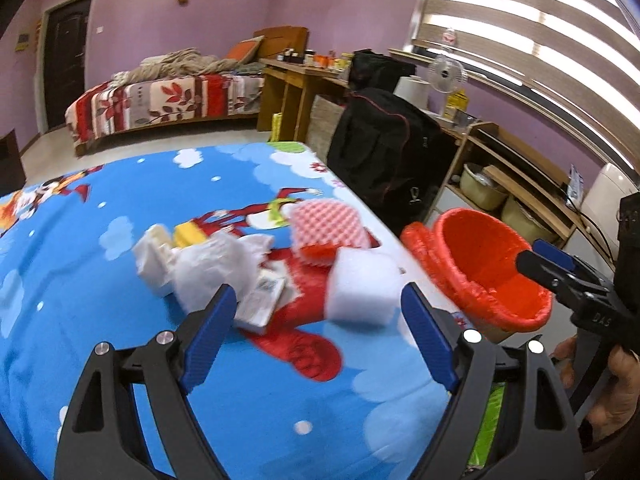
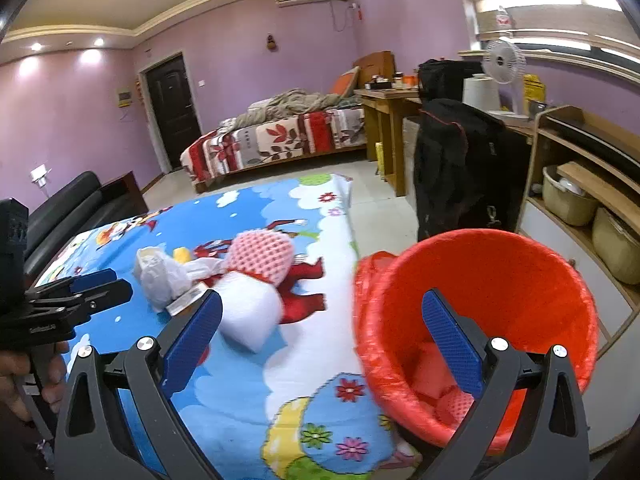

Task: Collect trash
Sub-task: 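Move both open tools back over the trash on the bed, then grasp the white plastic bag with the left tool while the right tool grasps a foam block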

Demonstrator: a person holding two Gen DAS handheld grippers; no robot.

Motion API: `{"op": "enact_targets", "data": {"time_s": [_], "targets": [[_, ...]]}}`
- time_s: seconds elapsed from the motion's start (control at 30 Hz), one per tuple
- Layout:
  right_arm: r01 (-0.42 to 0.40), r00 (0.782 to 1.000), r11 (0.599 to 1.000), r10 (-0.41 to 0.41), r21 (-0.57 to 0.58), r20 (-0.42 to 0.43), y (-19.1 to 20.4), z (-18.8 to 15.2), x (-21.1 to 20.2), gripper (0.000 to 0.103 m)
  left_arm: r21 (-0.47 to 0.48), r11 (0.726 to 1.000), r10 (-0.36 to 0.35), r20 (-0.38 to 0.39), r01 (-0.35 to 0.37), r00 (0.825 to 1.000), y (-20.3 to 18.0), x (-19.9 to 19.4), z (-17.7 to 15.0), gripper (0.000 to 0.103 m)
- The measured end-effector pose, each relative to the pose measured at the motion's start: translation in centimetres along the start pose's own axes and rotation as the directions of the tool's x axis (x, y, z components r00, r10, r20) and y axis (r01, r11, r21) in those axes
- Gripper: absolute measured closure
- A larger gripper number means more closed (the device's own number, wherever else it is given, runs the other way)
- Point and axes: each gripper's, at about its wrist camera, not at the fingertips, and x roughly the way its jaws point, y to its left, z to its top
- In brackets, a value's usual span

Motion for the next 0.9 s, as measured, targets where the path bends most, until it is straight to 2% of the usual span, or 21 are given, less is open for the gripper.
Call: {"op": "enact_targets", "data": {"time_s": [0.43, 0.9], "targets": [[-0.051, 0.997, 0.999, 0.050, -0.015, -0.059, 3.4, -0.4, 2.7, 0.008, -0.090, 0.994, 0.071, 0.011, -0.070, 0.997, 5.4, -1.1, -0.8, 0.024], [-0.079, 0.991, 0.996, 0.073, -0.045, -0.110, 6.7, -0.4, 6.6, 0.008, -0.127, 0.986, 0.105, -0.026, -0.107, 0.994, 8.0, 1.6, -0.6, 0.033]]}}
